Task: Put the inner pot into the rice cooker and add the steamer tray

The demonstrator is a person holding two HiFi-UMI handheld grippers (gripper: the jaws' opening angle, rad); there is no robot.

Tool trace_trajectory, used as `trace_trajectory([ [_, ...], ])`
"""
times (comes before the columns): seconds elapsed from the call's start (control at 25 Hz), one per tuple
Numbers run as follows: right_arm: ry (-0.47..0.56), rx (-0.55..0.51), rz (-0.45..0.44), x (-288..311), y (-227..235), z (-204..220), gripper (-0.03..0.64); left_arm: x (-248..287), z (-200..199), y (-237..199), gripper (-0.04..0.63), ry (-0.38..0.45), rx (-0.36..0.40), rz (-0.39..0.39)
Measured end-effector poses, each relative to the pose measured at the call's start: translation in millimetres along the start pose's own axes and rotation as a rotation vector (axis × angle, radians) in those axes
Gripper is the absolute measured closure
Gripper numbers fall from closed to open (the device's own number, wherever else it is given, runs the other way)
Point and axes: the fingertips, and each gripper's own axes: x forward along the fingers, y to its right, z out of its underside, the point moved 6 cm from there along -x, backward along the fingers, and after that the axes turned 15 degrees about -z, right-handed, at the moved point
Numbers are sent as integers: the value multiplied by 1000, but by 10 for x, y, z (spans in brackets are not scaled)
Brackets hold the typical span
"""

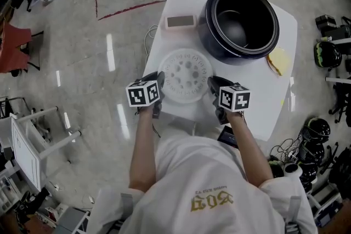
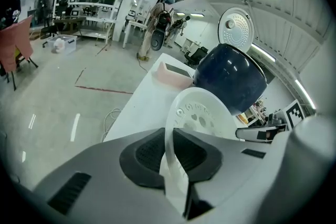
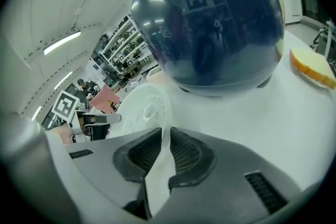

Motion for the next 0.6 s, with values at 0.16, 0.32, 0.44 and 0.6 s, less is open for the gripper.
trace_trajectory([
  [0.16, 18, -13, -32, -75, -84, -86, 555, -96, -49, 18, 535, 24, -27, -9],
  [0.32, 33, -36, -58, -114, -205, -210, 560, -238, -101, 0, 535, 58, -55, -24],
  [0.44, 48, -52, -88, -144, -297, -312, 563, -363, -141, -13, 535, 87, -85, -26],
  [0.6, 83, -62, -131, -203, -403, -457, 569, -513, -199, -10, 535, 126, -126, -27],
])
